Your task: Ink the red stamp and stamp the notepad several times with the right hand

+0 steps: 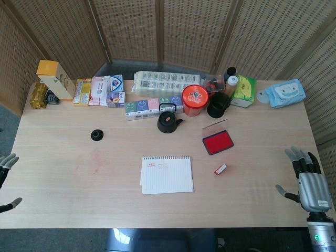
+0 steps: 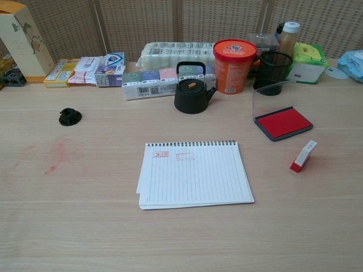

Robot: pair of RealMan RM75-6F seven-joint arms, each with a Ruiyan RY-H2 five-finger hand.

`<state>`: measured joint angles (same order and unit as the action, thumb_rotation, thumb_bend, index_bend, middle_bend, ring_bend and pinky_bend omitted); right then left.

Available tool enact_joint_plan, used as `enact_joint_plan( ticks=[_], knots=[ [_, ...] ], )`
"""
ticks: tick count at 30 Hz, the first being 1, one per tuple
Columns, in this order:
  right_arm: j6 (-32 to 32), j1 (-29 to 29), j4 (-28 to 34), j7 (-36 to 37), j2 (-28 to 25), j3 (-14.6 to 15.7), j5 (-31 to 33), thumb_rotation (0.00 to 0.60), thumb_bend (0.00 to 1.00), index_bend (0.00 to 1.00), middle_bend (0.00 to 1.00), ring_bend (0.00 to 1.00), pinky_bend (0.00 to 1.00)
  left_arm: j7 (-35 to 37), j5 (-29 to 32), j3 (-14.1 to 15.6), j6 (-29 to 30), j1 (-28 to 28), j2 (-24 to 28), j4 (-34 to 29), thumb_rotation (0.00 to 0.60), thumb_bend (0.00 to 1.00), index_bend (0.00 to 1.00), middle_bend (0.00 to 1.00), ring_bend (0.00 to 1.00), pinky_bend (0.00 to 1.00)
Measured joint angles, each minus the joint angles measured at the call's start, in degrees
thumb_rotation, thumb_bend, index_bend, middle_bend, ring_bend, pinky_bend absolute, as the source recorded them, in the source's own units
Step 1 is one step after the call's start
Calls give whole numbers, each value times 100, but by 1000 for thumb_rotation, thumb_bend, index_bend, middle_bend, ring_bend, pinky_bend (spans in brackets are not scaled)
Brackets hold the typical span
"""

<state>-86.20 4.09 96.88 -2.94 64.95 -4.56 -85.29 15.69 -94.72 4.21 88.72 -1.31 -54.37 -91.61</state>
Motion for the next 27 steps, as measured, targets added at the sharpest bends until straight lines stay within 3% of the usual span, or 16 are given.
enact_joint_plan(
  ticks=[4,9,13,15,20,21,23,25,27],
  knots=[
    [50,5,19,-11,-13,28,-6,600,5,40,2,0,12,40,1,4,-7,-2,15,-14,600,0,0,0,0,10],
    [101,-2,118,-24,-80,54,27,600,88,44,27,0,0,105,4,1,38,19,30,-18,600,0,0,0,0,10],
    [63,2,146,70,-89,20,9,600,122,44,109,60,29,159,-1,2,102,52,34,-12,600,0,0,0,0,10],
    [57,35,68,151,-79,-9,-40,600,124,44,216,192,103,173,19,-12,125,64,32,-9,600,0,0,0,0,10],
    [106,235,-325,238,-28,-141,-171,600,142,6,692,727,477,199,65,-36,127,69,37,-12,600,0,0,0,0,10],
    [115,277,-417,263,-8,-164,-203,600,148,1,740,773,533,195,77,-40,117,67,37,-13,600,0,0,0,0,10],
    [154,376,-656,322,49,-200,-279,600,166,0,847,876,774,181,91,-45,95,60,35,-15,600,0,0,0,0,10],
    [239,476,-875,382,102,-209,-346,600,179,0,914,955,954,165,109,-51,58,47,32,-21,600,0,0,0,0,10],
    [336,598,-1147,495,181,-205,-452,600,187,0,966,996,1000,158,136,-58,14,30,33,-30,600,0,0,0,0,10]
  ],
)
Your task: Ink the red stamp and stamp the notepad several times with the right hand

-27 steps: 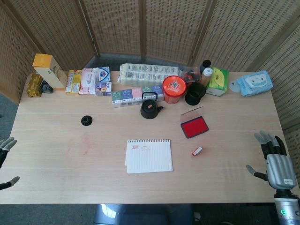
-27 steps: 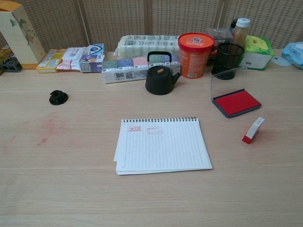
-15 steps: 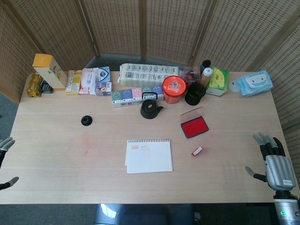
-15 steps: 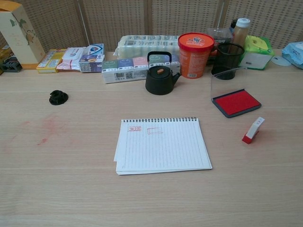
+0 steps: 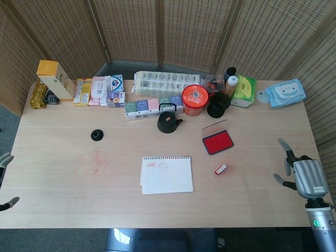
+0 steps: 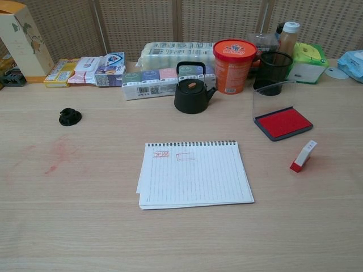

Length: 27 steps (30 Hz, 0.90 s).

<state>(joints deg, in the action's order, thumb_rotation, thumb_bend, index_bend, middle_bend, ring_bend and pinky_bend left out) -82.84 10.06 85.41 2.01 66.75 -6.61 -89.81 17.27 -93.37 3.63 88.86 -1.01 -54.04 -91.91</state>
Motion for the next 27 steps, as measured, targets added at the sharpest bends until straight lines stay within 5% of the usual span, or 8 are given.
enact_joint_plan(
  ticks=[8,17,27],
  knots=[
    [489,507,-981,678,331,270,-620,600,247,139,1000,1000,1000,35,64,-17,-68,-20,18,-12,600,0,0,0,0,10],
    [1465,1170,-1159,770,437,642,-1001,600,263,265,1000,1000,1000,-50,101,-16,-221,-78,7,-29,600,0,0,0,0,10],
    [1908,1614,-1234,588,904,676,-1037,600,275,313,1000,1000,1000,-102,199,-33,-372,-126,0,-67,600,0,0,0,0,10]
  ],
)
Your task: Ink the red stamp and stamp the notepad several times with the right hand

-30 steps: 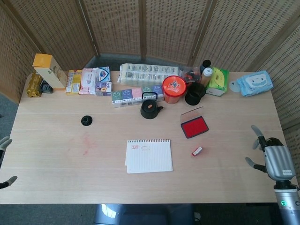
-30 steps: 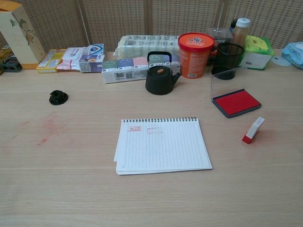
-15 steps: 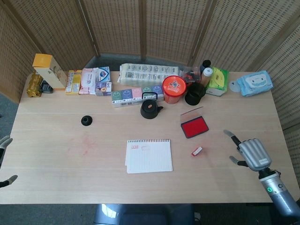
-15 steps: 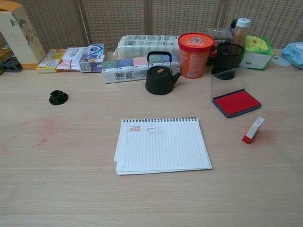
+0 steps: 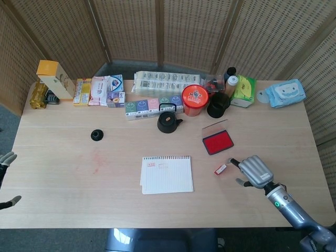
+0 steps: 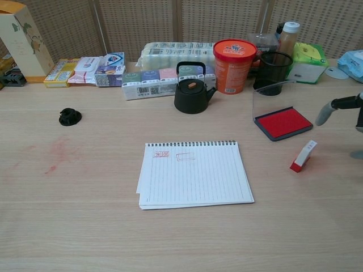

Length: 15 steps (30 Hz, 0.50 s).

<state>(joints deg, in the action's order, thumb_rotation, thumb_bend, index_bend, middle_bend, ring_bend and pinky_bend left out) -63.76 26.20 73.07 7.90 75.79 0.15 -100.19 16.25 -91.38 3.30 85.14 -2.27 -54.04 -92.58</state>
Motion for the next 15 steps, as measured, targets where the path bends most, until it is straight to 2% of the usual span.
enact_joint_plan(
  ticks=[8,15],
  knots=[
    [-164,256,-579,-282,570,44,-353,600,293,393,1000,1000,1000,-29,74,-18,-105,-38,-13,1,600,0,0,0,0,10],
    [-228,477,-1191,-190,1008,89,-443,600,293,407,1000,1000,1000,-70,108,-25,-146,-50,-20,-24,600,0,0,0,0,10]
  ],
)
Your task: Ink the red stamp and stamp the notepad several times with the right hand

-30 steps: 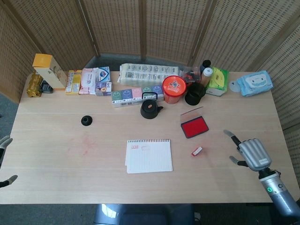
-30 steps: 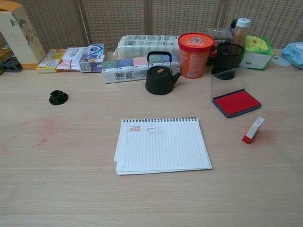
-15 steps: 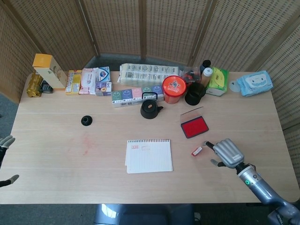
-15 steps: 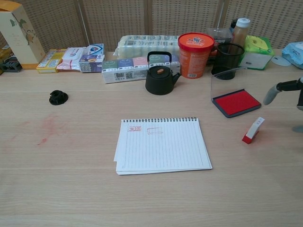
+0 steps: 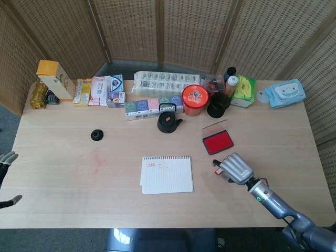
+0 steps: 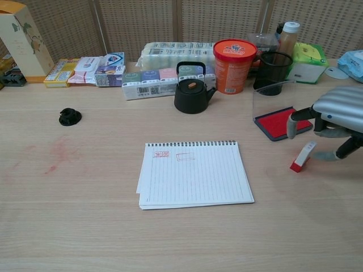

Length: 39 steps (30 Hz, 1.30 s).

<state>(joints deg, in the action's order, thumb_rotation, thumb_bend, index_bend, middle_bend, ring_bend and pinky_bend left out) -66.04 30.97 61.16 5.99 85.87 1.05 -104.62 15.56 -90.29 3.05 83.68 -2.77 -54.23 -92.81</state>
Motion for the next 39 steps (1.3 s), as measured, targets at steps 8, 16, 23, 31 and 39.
enact_joint_plan(
  ticks=[8,16,23,31,39],
  knots=[
    [145,105,-236,54,187,59,191,600,309,433,1000,1000,1000,9,2,1,-12,-1,0,7,600,0,0,0,0,10],
    [228,199,-445,28,292,177,271,600,335,437,1000,1000,1000,39,10,0,-21,0,9,15,600,0,0,0,0,10],
    [231,242,-514,53,271,272,318,600,338,440,1000,1000,1000,23,10,2,-53,-15,3,17,600,0,0,0,0,10],
    [298,320,-586,88,201,364,326,600,344,440,1000,1000,1000,39,21,2,-61,-14,7,17,600,0,0,0,0,11],
    [163,317,-641,165,108,472,280,600,345,440,1000,1000,1000,43,25,1,-70,-18,4,17,600,0,0,0,0,10]
  ],
)
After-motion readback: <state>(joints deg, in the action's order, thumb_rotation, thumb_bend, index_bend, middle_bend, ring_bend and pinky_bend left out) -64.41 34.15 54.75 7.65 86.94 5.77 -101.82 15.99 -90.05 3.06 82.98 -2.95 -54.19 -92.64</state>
